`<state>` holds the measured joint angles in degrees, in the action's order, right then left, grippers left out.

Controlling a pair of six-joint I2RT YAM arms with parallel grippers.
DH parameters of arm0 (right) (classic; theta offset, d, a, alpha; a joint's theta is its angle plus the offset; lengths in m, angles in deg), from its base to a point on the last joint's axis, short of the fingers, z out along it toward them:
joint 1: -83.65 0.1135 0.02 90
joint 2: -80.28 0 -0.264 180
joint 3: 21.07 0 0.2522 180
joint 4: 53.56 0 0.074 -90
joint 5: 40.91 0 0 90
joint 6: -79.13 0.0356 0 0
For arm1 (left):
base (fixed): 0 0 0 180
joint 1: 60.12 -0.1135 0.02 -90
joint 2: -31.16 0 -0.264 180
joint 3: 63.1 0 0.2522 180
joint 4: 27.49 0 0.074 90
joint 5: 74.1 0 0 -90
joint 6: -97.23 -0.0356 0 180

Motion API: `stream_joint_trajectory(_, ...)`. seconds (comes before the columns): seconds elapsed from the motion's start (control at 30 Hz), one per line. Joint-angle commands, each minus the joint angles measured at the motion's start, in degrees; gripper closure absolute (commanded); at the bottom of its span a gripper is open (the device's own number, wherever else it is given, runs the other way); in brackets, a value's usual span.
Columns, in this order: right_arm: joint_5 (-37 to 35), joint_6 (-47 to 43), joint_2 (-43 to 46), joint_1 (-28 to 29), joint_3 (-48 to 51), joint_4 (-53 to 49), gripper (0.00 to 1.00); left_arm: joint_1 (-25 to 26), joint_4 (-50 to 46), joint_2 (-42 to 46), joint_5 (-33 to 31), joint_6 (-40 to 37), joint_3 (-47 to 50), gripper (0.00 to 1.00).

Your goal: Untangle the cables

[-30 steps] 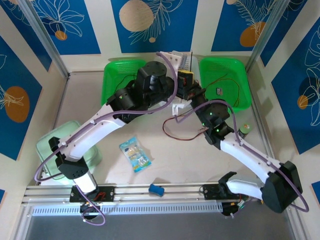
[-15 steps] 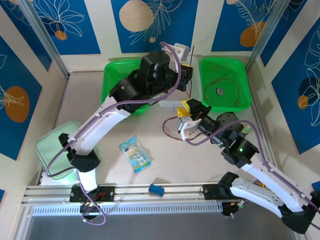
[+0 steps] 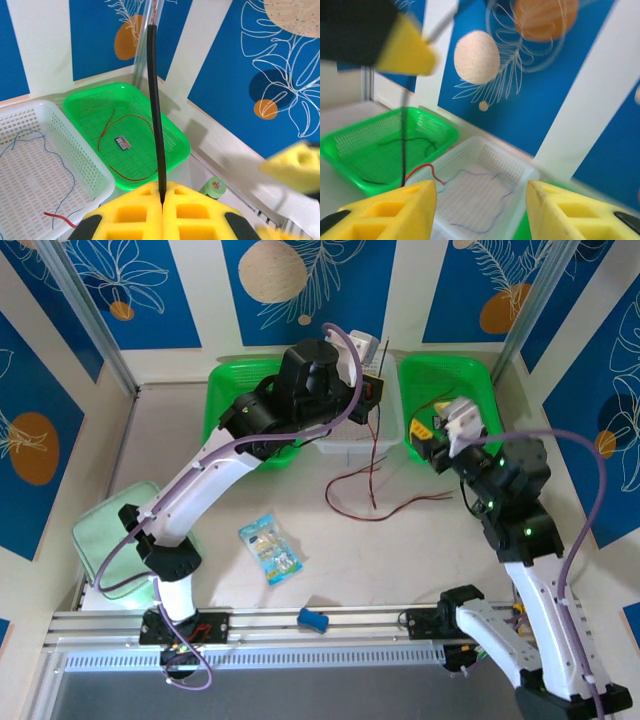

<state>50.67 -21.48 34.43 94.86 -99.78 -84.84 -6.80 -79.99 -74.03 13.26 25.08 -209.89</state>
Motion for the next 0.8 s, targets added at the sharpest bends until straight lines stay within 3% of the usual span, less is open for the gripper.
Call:
stream_joint_trajectory(0.0,8.1,21.3,-6.3,-6.2,-7.3,-10.5,0.49,-1.6,-1.2,1.0,5.8,-2.2,-1.9,1.0)
stream_joint_trajectory(0.13,21.7,31.7,-15.1,-14.9,-14.6,-18.4,0.51,-3.3,-2.1,1.1,15.4,-5.5,-1.4,1.0)
stream_joint_trajectory(0.27,29.9,41.8,-21.1,-19.3,-17.1,-22.7,0.52,-3.6,-2.9,2.1,19.0,-12.9,1.0,1.0)
stream_joint_trajectory(0.37,32.8,51.3,-21.8,-21.0,-13.6,-21.4,0.52,-4.0,1.2,4.3,21.6,-15.8,6.8,1.0)
stream_joint_trajectory(0.57,33.8,70.2,-16.8,-19.1,-0.3,-7.5,0.5,-4.7,3.6,4.7,27.6,-16.3,10.5,1.0)
stream_joint_trajectory(0.77,33.7,71.2,-21.5,-9.3,-0.1,-5.4,0.48,-4.7,4.3,3.6,30.8,-13.5,10.5,1.0)
